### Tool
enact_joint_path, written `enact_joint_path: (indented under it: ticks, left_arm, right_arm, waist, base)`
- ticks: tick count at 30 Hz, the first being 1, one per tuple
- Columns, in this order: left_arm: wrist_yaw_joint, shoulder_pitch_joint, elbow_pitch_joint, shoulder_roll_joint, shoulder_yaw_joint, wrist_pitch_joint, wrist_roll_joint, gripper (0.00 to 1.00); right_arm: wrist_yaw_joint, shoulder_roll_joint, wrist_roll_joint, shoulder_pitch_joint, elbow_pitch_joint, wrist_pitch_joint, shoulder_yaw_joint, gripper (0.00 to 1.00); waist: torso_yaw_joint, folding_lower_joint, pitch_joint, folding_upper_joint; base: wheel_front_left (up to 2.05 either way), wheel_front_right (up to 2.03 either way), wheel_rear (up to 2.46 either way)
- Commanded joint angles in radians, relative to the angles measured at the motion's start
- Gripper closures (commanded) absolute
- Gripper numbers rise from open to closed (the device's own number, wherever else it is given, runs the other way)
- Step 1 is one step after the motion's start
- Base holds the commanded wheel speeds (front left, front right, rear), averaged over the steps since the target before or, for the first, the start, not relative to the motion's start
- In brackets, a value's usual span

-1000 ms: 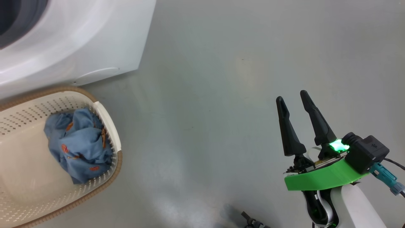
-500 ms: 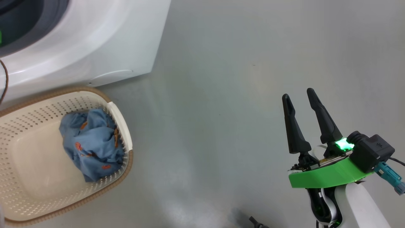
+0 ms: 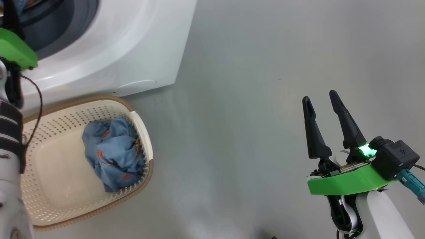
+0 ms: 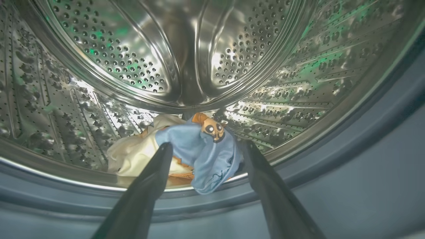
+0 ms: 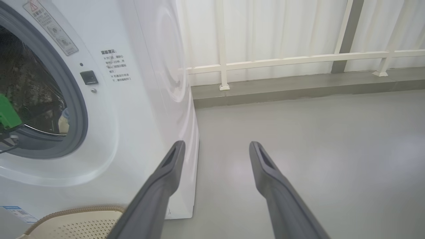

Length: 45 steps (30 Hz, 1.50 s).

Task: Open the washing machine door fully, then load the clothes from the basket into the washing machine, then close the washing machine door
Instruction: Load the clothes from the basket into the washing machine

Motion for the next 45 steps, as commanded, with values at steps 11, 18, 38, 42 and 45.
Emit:
enact_joint_path:
  ticks: [11, 18, 38, 42, 45]
  left_arm:
    - [0.021, 0.298, -0.382, -0.006, 0.048, -0.013, 0.014, 0.0]
    - [0.021, 0.47, -0.532, -0.044, 0.069, -0.013, 0.036, 0.0]
    - [0.003, 0.947, -0.857, -0.182, 0.165, -0.013, 0.07, 0.0]
    - [-0.002, 1.023, -0.911, -0.205, 0.178, -0.013, 0.062, 0.0]
    - [-0.007, 1.073, -0.941, -0.214, 0.177, -0.013, 0.062, 0.0]
  right_arm:
    - [0.004, -0.029, -0.029, 0.032, -0.02, -0.008, -0.013, 0.0]
    - [0.004, -0.05, -0.034, 0.064, -0.016, -0.008, -0.028, 0.0]
    - [0.004, -0.112, -0.039, 0.203, -0.003, -0.008, -0.071, 0.0]
    - [0.004, -0.115, -0.039, 0.237, -0.009, -0.008, -0.088, 0.0]
    - [0.004, -0.116, -0.041, 0.257, -0.01, -0.008, -0.096, 0.0]
  waist:
    - [0.059, 0.0, -0.101, 0.0]
    - [0.09, 0.0, -0.162, 0.0]
    - [0.186, 0.0, -0.365, 0.0]
    - [0.205, 0.0, -0.391, 0.0]
    - [0.216, 0.0, -0.407, 0.0]
  base:
    - [0.0, 0.0, 0.0]
    - [0.0, 0.0, 0.0]
    - [0.0, 0.0, 0.0]
    - [0.0, 0.0, 0.0]
    - [0.0, 0.0, 0.0]
